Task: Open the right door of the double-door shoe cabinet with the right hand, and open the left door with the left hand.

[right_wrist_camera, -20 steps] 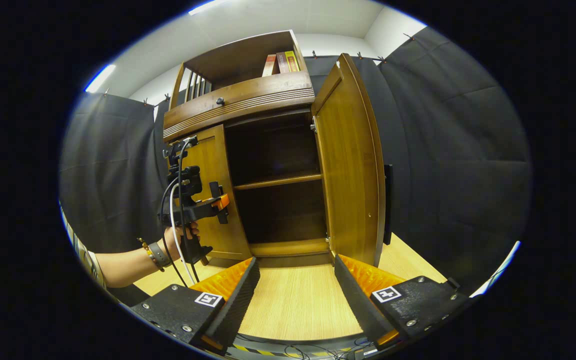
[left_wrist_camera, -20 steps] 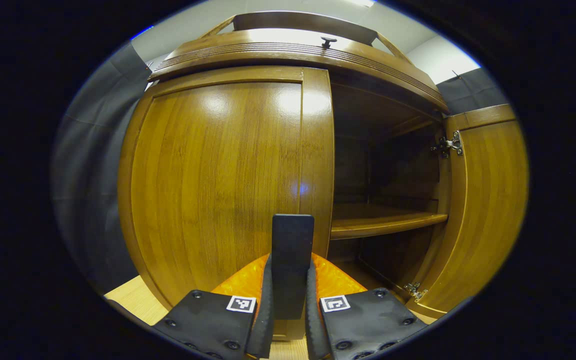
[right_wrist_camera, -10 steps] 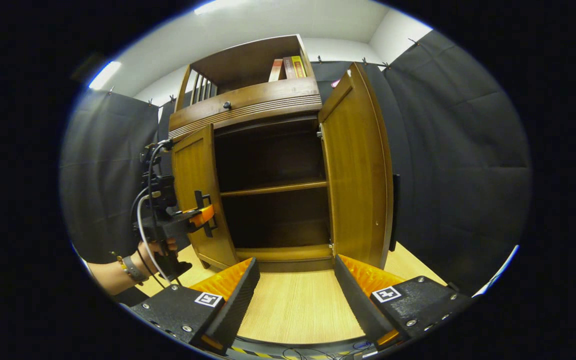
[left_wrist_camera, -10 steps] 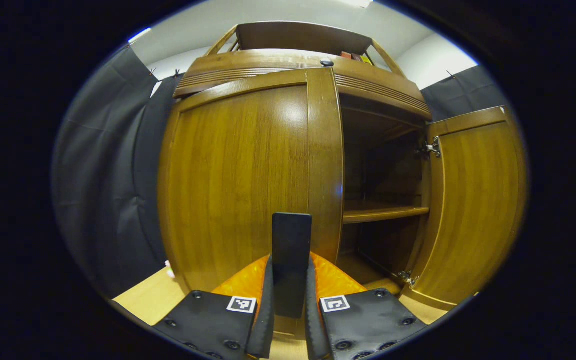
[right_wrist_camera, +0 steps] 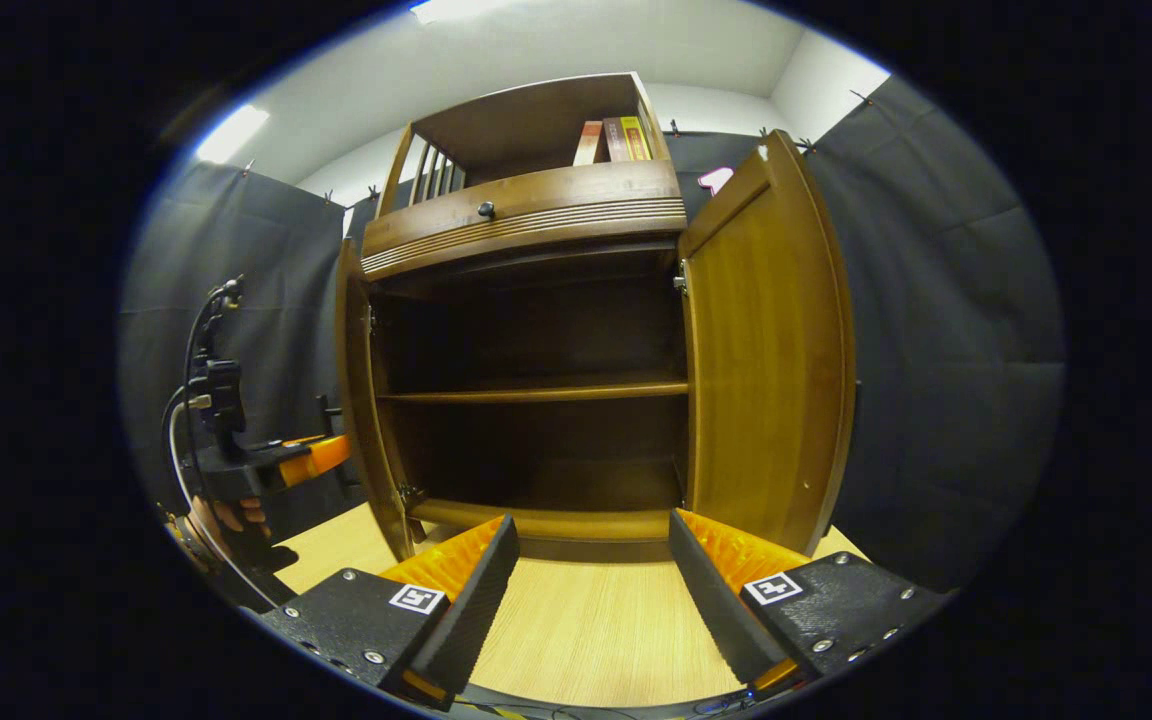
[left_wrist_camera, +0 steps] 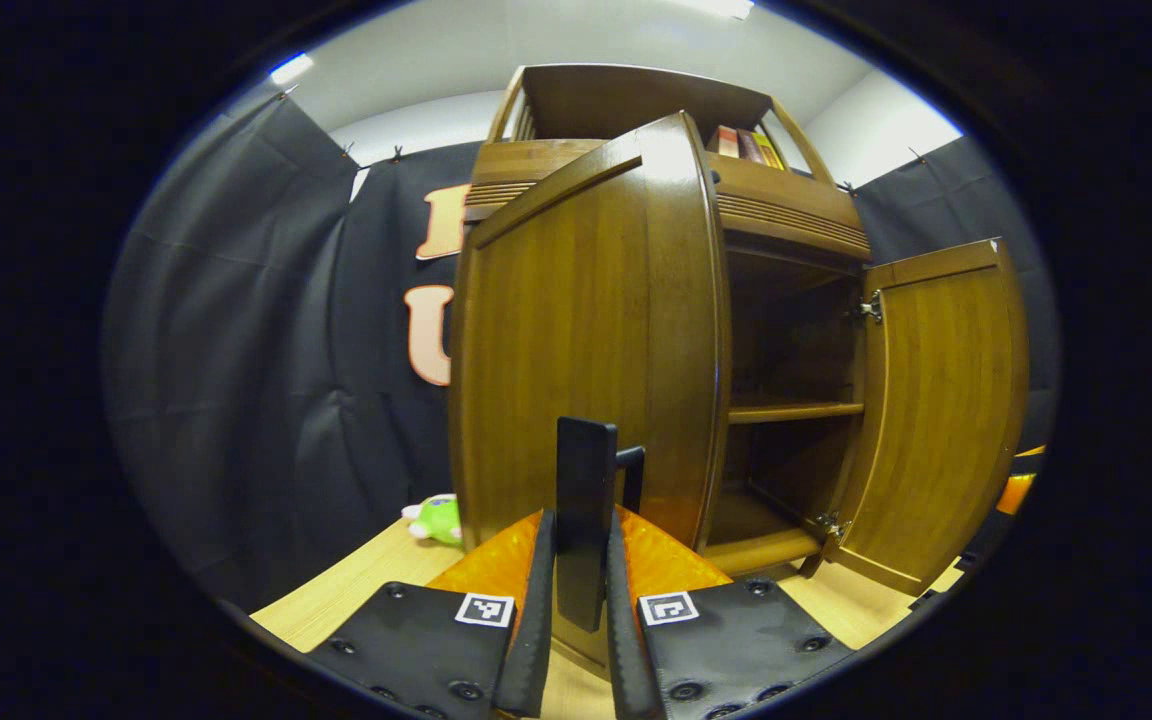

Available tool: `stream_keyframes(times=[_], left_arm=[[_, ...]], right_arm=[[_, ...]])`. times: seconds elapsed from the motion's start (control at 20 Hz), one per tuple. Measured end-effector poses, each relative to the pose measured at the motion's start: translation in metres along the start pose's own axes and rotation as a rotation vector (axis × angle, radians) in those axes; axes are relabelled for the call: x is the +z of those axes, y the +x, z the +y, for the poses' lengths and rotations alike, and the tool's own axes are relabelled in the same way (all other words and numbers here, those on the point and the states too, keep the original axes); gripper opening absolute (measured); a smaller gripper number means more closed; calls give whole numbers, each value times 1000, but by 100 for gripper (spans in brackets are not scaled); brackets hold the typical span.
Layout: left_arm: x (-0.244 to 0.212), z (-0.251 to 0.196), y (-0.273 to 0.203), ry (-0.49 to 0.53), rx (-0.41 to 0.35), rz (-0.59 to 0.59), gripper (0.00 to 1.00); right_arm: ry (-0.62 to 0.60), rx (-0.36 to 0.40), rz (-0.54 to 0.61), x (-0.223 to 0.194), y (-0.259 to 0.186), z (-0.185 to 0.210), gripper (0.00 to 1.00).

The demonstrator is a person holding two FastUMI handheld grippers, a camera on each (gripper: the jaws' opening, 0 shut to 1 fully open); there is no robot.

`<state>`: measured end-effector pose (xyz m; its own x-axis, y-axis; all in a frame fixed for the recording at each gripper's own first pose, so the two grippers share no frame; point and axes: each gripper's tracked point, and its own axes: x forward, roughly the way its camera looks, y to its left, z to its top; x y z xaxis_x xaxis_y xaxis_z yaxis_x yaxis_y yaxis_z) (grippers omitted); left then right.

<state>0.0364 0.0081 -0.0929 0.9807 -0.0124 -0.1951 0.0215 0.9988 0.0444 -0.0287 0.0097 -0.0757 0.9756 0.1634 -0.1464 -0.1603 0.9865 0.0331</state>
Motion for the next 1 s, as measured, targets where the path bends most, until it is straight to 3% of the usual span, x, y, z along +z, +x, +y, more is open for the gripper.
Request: stream_keyframes(times=[0.05,0.1,0.2,0.25,0.3,0.35,0.55,0.6,0.65,0.7,0.75,0.8,0.85,0.9,1.0], left_arm=[[-1,7,-6,-9,-1,1,32],[0,14,-8,-9,-1,-2,32],[0,31,-16,31,24,-4,23],[1,40,-20,46,48,-1,22],[3,53,-23,50,68,-6,20],[5,62,-25,46,84,0,19],[15,96,-29,1,84,-31,14],[17,108,-30,-1,81,-38,14],[15,116,-31,-4,62,-37,5],[17,120,-31,-7,40,-39,8],[18,122,-32,0,15,-40,1],[17,126,-32,25,-2,-37,8],[17,130,-31,64,-13,-39,8],[18,136,-30,88,-34,-46,8],[18,146,-29,79,-83,-45,8]], right_arm=[[-8,7,-3,2,4,2,100],[-16,11,-9,5,8,3,93],[-31,10,-14,7,12,5,93],[-33,8,-12,7,14,6,100],[-33,6,-8,6,15,7,100],[-31,3,-3,3,17,8,93],[-31,-12,9,-2,18,11,93],[-32,-18,8,-2,18,11,100],[-32,-23,8,-1,19,12,93],[-30,-27,7,-1,20,12,93],[-28,-30,6,-1,19,14,93],[-26,-35,7,-2,19,15,93],[-25,-39,9,-2,19,16,100],[-24,-43,10,-2,20,17,93],[-22,-48,14,-3,20,19,93]])
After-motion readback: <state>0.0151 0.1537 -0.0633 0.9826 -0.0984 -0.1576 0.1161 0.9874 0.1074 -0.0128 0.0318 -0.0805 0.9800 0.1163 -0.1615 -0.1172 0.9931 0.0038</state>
